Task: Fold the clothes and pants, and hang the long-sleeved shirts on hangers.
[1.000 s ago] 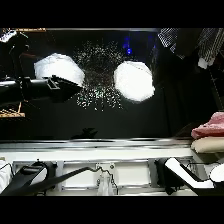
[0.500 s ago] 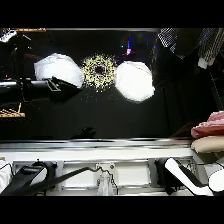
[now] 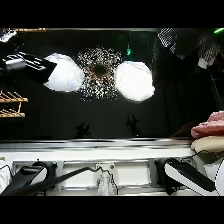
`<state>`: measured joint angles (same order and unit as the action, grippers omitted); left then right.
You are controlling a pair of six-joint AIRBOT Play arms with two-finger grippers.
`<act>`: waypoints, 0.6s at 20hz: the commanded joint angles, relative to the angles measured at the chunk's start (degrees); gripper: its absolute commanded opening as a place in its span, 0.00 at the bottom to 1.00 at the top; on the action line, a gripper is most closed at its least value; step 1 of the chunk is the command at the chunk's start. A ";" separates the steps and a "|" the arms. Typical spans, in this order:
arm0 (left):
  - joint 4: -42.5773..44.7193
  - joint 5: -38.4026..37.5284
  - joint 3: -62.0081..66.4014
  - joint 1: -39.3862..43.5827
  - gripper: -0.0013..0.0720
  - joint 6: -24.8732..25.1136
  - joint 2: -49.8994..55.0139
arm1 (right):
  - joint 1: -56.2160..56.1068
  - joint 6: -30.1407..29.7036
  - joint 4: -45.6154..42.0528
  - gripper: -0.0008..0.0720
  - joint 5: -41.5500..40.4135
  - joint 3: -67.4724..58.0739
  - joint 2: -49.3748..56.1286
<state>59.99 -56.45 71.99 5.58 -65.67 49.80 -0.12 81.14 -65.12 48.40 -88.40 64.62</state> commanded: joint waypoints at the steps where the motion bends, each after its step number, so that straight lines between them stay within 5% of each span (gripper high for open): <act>1: 2.97 1.64 0.76 0.02 0.49 -0.61 -0.20 | -7.63 -1.99 -0.07 0.61 0.70 8.13 0.22; 12: 2.99 1.62 0.76 0.02 0.49 -0.61 -0.20 | -10.27 -1.99 0.00 0.61 0.44 8.28 0.02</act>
<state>62.85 -54.85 72.71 5.58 -66.30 49.63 -10.11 79.18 -65.12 48.80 -80.27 64.69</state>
